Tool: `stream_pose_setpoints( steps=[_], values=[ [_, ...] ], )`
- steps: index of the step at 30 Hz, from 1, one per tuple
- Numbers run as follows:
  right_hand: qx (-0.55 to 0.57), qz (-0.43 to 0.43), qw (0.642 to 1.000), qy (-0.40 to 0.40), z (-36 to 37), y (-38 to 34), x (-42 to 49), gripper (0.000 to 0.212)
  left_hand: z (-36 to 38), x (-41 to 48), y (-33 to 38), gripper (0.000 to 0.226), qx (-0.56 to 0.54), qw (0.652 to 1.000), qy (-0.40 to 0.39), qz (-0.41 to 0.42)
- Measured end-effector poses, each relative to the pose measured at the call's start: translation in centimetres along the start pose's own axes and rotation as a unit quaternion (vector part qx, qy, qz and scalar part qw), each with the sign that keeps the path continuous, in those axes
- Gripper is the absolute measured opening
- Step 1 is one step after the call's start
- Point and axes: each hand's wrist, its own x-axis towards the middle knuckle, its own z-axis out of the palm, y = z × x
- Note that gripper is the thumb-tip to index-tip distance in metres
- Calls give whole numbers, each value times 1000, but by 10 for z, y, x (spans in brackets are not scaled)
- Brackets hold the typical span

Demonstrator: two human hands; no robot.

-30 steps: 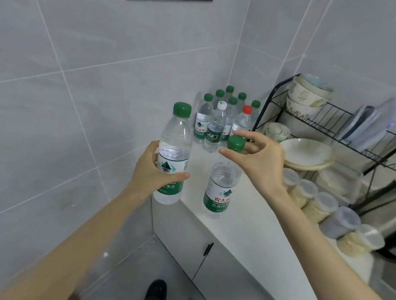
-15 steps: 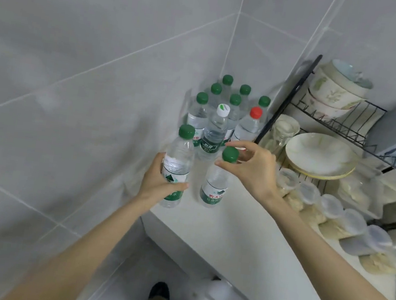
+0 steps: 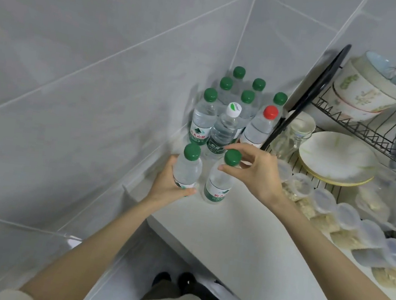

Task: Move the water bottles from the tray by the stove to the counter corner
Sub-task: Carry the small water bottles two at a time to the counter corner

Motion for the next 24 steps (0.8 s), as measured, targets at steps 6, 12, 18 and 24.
stream_pose_setpoints(
  steps=[6, 12, 18, 24],
  values=[
    [-28, -61, 998, 5, -1, 18, -8, 41, 4, -6, -7, 80, 4, 1000, 15, -21],
    [-84, -81, 992, -39, -6, 23, -12, 48, -3, -19, 6, 72, 22, 1000, 8, -16],
    [-77, -94, 981, -149, -29, 16, -4, 52, -29, -41, 74, 68, 82, 988, 63, 116],
    [-130, -103, 985, -56, -27, 8, -1, 34, -29, -37, 99, 46, 214, 961, 83, 156]
  ],
)
